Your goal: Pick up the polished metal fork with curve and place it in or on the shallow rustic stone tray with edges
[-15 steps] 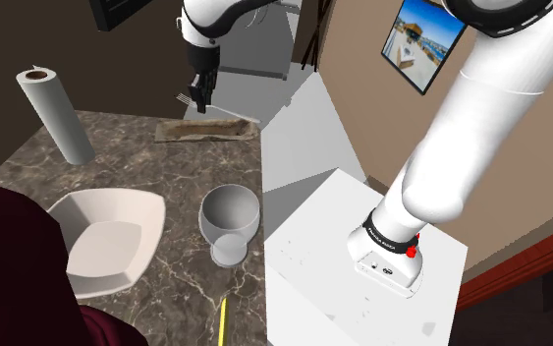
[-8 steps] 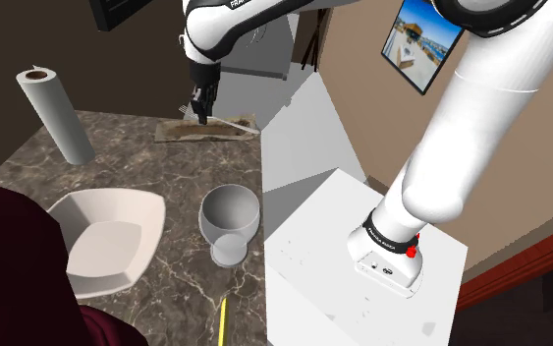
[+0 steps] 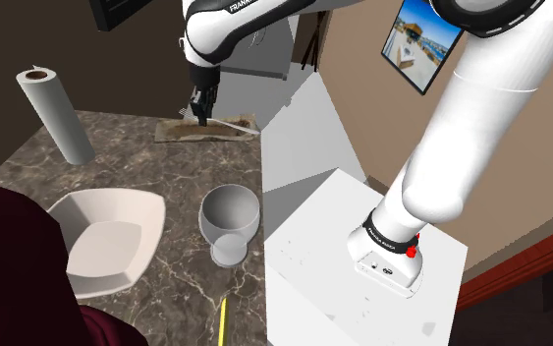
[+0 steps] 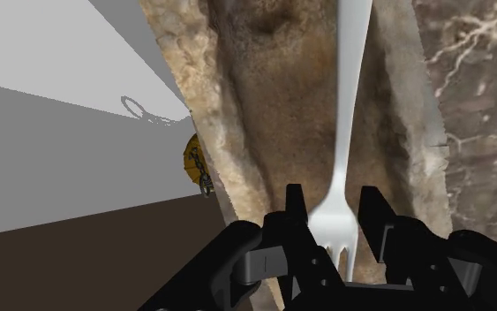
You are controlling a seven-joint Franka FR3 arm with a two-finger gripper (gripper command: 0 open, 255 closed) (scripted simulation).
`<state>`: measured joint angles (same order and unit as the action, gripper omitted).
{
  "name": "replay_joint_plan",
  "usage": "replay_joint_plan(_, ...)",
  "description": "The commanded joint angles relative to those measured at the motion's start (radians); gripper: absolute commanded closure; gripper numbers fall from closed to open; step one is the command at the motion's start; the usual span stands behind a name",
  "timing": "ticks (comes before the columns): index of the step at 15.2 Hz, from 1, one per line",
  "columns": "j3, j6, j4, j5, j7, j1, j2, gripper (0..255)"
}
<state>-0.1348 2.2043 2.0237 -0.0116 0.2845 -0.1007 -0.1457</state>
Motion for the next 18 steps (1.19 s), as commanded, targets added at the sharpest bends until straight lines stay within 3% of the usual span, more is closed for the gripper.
replay_joint_plan(1,0.000,0.000,0.000,0.000,0.000,0.000,0.000,0)
replay_joint_plan(6,0.000,0.000,0.000,0.000,0.000,0.000,0.000,0)
replay_joint_plan(10,0.000,-0.117,-0.062,-0.008,0.005,0.003,0.055,0)
replay_joint_plan(18,0.000,-0.117,-0.062,-0.008,0.005,0.003,0.055,0)
